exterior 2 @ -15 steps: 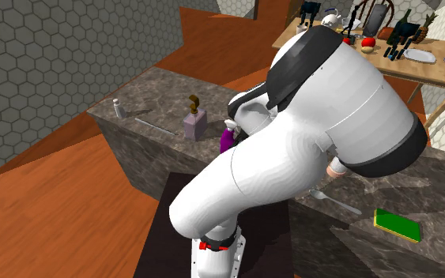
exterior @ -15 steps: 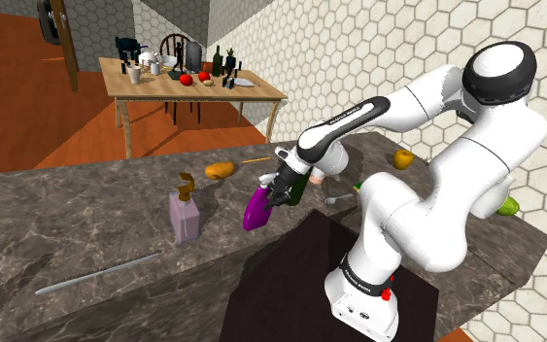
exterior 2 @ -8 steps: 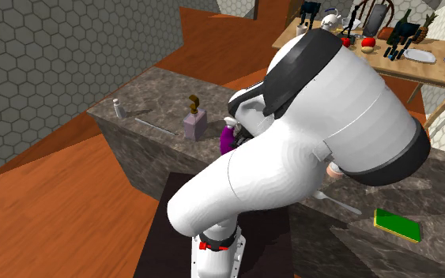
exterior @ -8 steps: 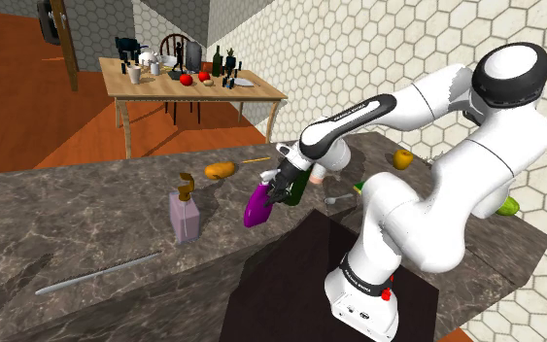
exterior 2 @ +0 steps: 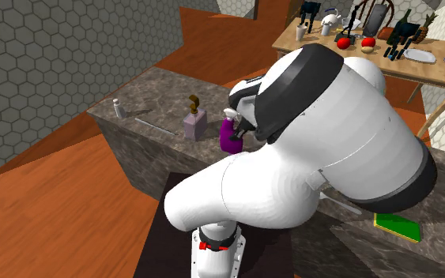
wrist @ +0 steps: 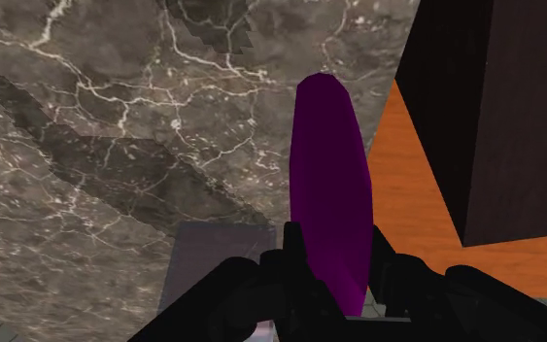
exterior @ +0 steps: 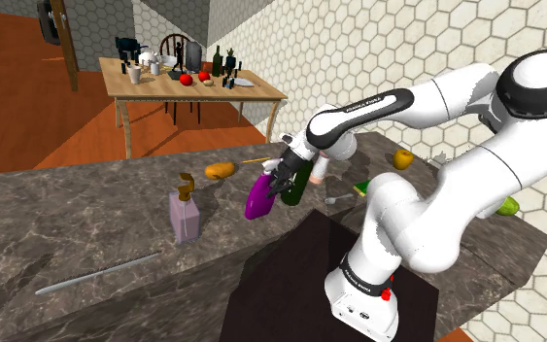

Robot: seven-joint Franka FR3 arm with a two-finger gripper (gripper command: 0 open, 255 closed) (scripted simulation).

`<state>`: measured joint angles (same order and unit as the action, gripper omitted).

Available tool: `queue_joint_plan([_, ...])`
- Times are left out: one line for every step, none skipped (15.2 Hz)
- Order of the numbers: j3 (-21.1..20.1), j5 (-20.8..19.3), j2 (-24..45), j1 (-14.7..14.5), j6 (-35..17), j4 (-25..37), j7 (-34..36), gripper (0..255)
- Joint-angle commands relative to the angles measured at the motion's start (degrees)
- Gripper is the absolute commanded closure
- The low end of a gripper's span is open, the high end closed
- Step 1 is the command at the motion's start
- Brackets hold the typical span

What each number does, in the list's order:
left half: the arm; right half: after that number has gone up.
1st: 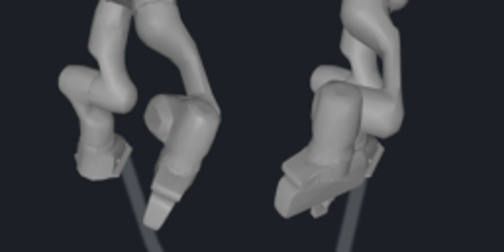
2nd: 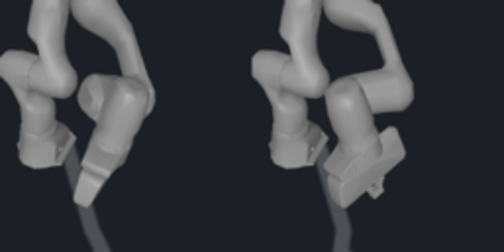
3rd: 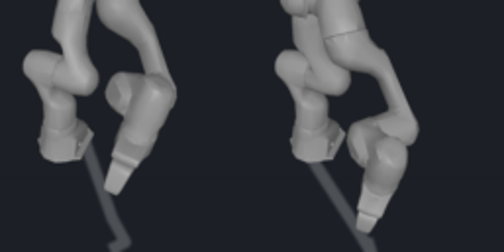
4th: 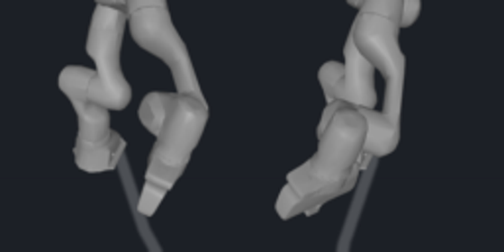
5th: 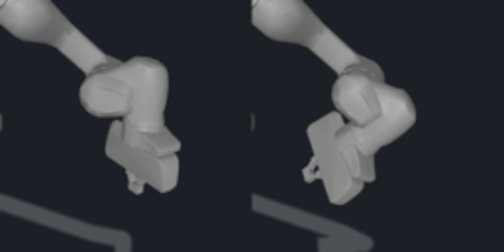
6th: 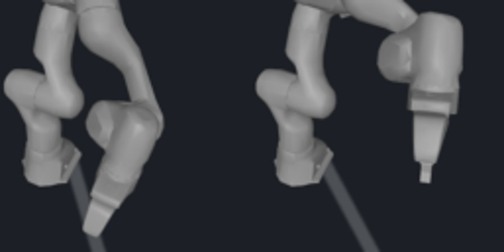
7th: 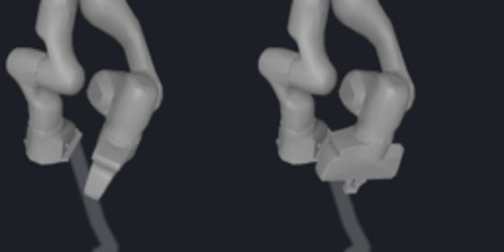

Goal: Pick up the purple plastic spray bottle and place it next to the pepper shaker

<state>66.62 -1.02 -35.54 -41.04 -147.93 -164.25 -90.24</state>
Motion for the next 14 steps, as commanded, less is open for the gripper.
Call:
queue_joint_plan([-2.89,-0.77,-1.45,2.73,2.33,0.24,1.47,255])
queue_joint_plan([-3.99,-1.02,-2.07,3.65,3.30,0.42,2.11,255])
queue_joint_plan([-5.04,-1.24,-2.69,4.51,4.26,0.61,2.72,255])
queue_joint_plan([-6.05,-1.44,-3.31,5.30,5.22,0.82,3.32,255])
queue_joint_plan([-7.00,-1.61,-3.92,6.04,6.17,1.05,3.90,255])
queue_joint_plan([-7.92,-1.77,-4.53,6.72,7.11,1.29,4.48,255])
queue_joint_plan([-8.80,-1.90,-5.13,7.35,8.05,1.54,5.03,255])
queue_joint_plan([-9.65,-2.01,-5.72,7.93,8.98,1.82,5.57,255])
queue_joint_plan([-10.46,-2.11,-6.30,8.46,9.90,2.10,6.10,255])
queue_joint_plan([-11.24,-2.18,-6.87,8.96,10.82,2.40,6.61,255])
queue_joint_plan([-11.99,-2.23,-7.42,9.41,11.72,2.72,7.11,255])
queue_joint_plan([-12.71,-2.27,-7.96,9.82,12.62,3.05,7.61,255])
queue_joint_plan([-13.41,-2.30,-8.49,10.20,13.51,3.40,8.08,255])
queue_joint_plan([-14.08,-2.30,-8.99,10.55,14.39,3.75,8.55,255])
